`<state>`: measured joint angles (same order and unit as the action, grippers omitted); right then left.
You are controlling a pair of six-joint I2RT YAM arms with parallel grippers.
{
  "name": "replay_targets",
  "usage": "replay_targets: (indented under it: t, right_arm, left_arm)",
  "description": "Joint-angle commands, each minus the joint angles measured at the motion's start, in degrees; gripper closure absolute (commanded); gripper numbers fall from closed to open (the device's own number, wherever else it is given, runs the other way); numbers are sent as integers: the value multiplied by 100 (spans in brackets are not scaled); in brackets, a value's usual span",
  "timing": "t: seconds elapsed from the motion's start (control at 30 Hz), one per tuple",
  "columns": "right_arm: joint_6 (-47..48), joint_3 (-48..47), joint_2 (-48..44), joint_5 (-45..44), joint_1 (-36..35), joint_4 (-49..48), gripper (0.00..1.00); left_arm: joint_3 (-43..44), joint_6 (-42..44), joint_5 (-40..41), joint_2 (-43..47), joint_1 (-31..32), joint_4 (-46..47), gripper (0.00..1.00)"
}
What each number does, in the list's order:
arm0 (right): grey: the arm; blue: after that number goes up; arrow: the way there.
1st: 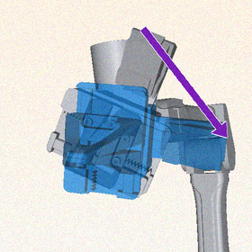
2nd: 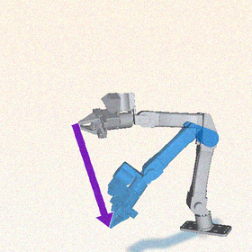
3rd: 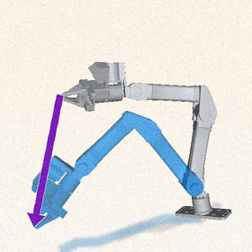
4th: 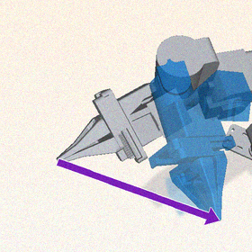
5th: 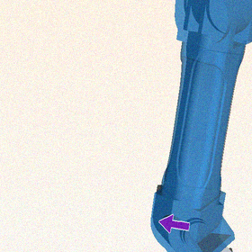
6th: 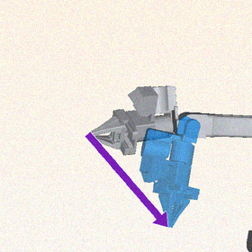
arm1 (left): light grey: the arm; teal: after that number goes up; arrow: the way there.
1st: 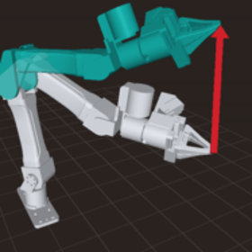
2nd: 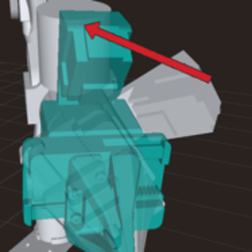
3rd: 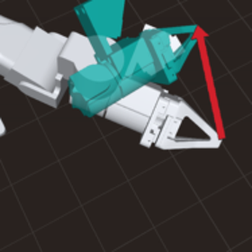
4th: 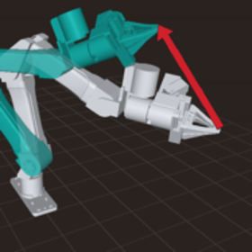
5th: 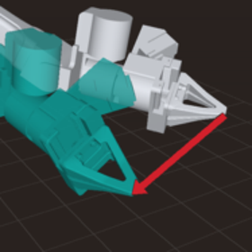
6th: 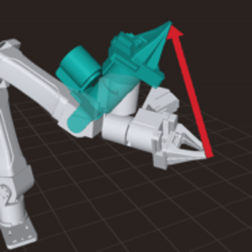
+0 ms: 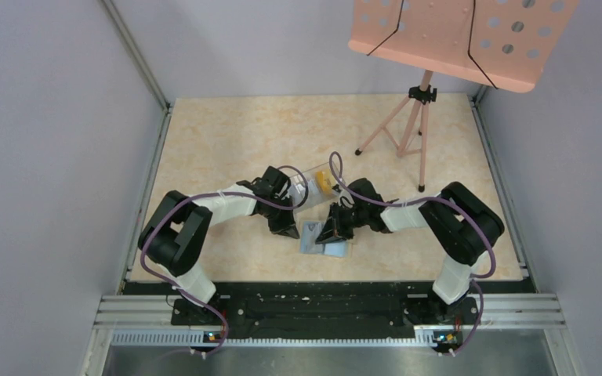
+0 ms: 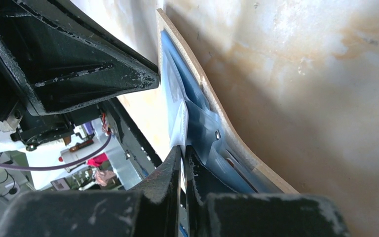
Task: Put the credit cards into the card holder
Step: Insert the credit card into the card holder.
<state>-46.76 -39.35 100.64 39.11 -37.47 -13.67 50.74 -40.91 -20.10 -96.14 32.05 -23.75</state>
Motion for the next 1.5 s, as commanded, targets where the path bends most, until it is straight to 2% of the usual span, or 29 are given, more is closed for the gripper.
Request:
replay_targets:
  t: [0.0, 0.2, 0.33, 0.4, 0.47, 0.6, 0.73, 0.83, 0.93, 1.03, 1.17, 1.27, 1.3, 1.37, 1.47]
  right_arm:
    - [-170, 90, -168, -440, -147, -115, 97]
    - [-402, 136, -160, -515, -145, -367, 97]
    - [-448, 74, -33, -445, -160, -426, 92]
    - [-388, 9, -72, -478, -166, -232, 86]
    - [-238, -69, -264, -624, -179, 170, 76]
    - [350, -400, -710, -1249, -212, 1522, 55]
    - [722, -709, -895, -1559, -214, 2303, 45]
    - [764, -754, -921, -1624, -214, 2407, 43]
    - [768, -703, -768, -1476, -221, 2282, 45]
    - [722, -624, -530, -986, -290, 1770, 60]
    - [586, -705, -242, -604, -398, 1274, 72]
    - [637, -771, -307, -686, -410, 1429, 85]
    - [711, -807, -356, -746, -409, 1602, 87]
    - [907, -865, -483, -895, -410, 1895, 87]
    - [1105, -889, -685, -1042, -408, 2228, 81]
  left_arm:
    - [-248, -167, 0, -4, 179, 356, 100]
    - [-436, -290, -49, 114, 212, 437, 100]
    - [-504, -383, -148, 110, 249, 572, 100]
    - [-538, -436, -173, 140, 258, 605, 100]
    - [-568, -476, -142, 193, 270, 605, 100]
    - [-548, -398, 15, 274, 271, 425, 100]
    - [-539, -369, 11, 249, 272, 406, 100]
    - [-513, -408, -16, 227, 287, 453, 100]
    - [-464, -454, -36, 213, 286, 466, 100]
    - [-397, -457, -64, 174, 321, 473, 100]
    - [-410, -455, -34, 191, 322, 460, 100]
    - [-489, -485, -4, 313, 322, 476, 100]
    - [-517, -484, 34, 395, 327, 450, 98]
    - [-587, -511, 149, 612, 326, 397, 89]
    - [-731, -638, 228, 941, 321, 398, 64]
